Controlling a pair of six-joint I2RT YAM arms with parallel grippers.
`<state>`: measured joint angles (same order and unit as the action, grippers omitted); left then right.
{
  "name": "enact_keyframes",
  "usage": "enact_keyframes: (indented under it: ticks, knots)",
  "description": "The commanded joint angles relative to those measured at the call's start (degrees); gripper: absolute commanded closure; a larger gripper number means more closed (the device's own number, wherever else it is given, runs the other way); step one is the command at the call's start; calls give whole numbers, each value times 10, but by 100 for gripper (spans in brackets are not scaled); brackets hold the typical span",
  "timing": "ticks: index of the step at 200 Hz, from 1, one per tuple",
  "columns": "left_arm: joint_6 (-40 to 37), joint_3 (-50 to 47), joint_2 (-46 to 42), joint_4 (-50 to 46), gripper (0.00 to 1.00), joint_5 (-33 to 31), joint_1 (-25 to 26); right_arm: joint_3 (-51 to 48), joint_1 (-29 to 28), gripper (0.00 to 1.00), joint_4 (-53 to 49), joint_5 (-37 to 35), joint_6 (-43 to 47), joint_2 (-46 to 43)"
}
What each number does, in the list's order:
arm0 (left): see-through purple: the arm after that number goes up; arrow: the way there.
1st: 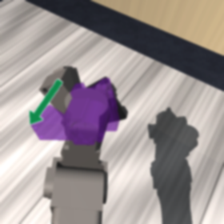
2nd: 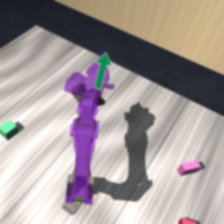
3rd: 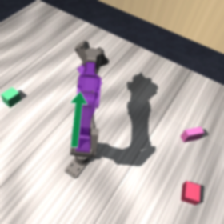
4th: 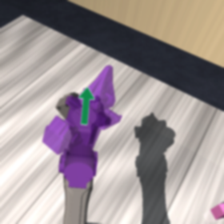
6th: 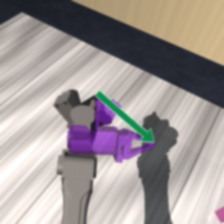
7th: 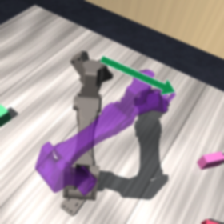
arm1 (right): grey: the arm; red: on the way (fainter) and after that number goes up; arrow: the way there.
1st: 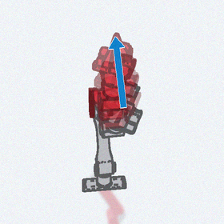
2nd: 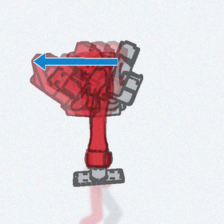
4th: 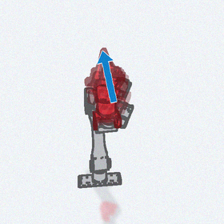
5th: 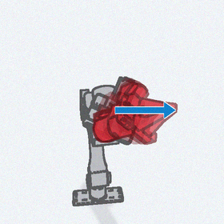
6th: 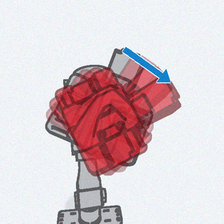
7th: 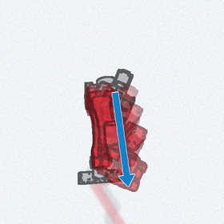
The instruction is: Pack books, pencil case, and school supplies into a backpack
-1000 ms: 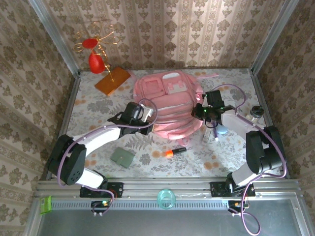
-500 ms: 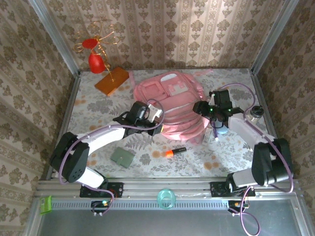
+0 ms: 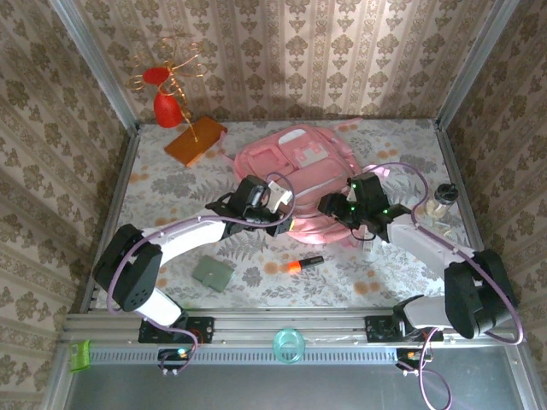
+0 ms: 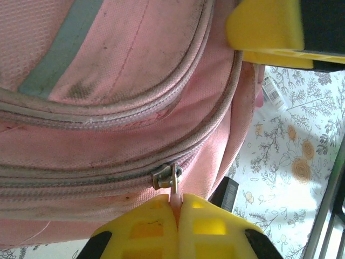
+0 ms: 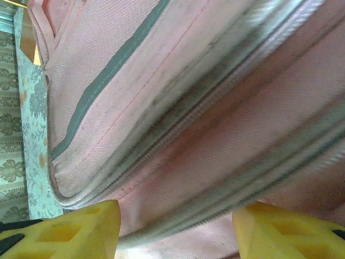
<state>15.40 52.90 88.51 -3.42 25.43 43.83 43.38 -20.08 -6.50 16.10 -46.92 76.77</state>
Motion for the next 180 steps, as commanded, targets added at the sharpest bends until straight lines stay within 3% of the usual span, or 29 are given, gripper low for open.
enact_keyframes:
  ticks: [1, 19, 39, 65, 123, 180]
  knots:
    - [2, 16, 1, 24, 100, 13, 9, -1, -5, 45, 43, -25, -31, 19]
    - [-4, 12, -1, 19, 100, 14, 10, 1, -4, 54, 57, -48, -34, 26]
    - [-22, 8, -9, -5, 100, 2, 8, -5, -4, 78, 67, -94, -36, 26]
    - [-49, -3, -31, -51, 100, -13, -12, -19, 3, 100, 72, -150, -24, 10]
    - [-56, -56, -82, -73, 100, -43, -137, -20, 27, 100, 74, -139, -8, -5]
    - [-66, -10, -7, -52, 100, -66, -204, -22, 26, 100, 126, -78, -21, 0]
